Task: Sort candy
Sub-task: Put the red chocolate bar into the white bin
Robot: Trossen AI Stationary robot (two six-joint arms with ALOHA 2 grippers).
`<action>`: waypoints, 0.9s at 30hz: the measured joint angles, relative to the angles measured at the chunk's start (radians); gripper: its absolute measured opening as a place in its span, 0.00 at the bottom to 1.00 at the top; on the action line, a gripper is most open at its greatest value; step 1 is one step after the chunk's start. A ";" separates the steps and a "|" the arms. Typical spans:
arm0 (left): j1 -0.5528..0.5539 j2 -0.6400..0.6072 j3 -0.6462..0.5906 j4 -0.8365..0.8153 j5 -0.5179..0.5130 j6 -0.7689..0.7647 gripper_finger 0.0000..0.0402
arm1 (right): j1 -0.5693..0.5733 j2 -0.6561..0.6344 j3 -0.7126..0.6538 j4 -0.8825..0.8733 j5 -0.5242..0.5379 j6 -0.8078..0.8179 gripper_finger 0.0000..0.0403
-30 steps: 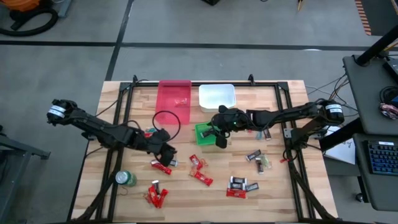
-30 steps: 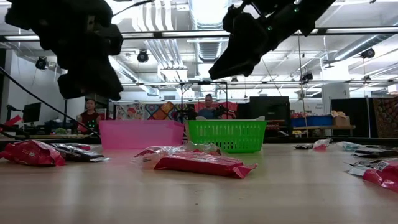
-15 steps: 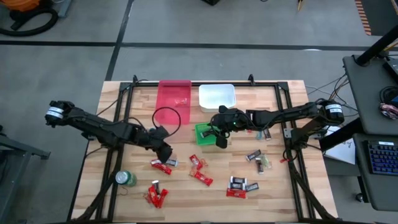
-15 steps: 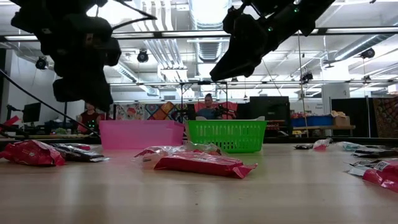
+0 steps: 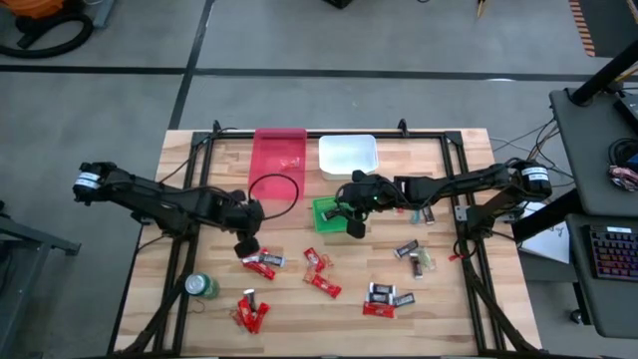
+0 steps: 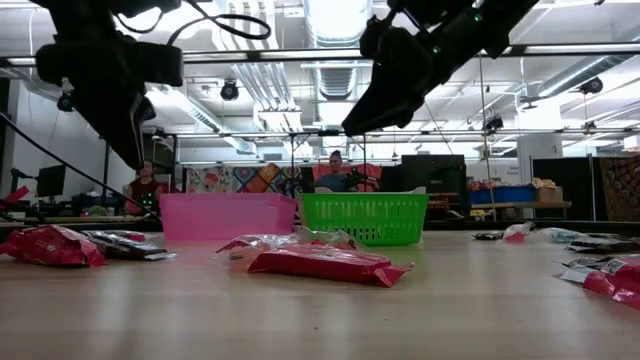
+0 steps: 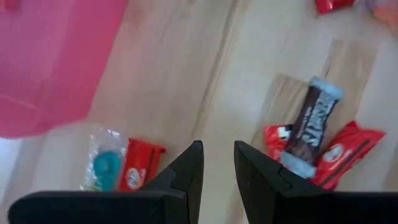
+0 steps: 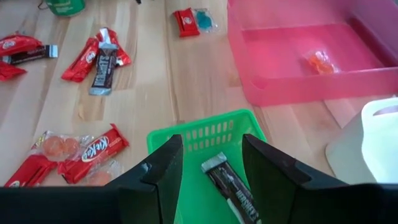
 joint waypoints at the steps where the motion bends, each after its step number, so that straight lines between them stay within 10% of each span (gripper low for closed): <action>1: 0.001 0.000 -0.007 -0.002 0.000 0.021 0.19 | 0.000 0.000 0.000 -0.007 0.000 0.000 0.39; 19: 0.038 0.001 -0.115 -0.029 -0.134 -0.041 0.19 | 0.000 0.000 0.000 -0.010 0.000 0.000 0.40; 27: 0.087 0.007 -0.144 -0.021 -0.141 -0.111 0.37 | 0.000 0.000 0.000 -0.011 -0.006 0.000 0.40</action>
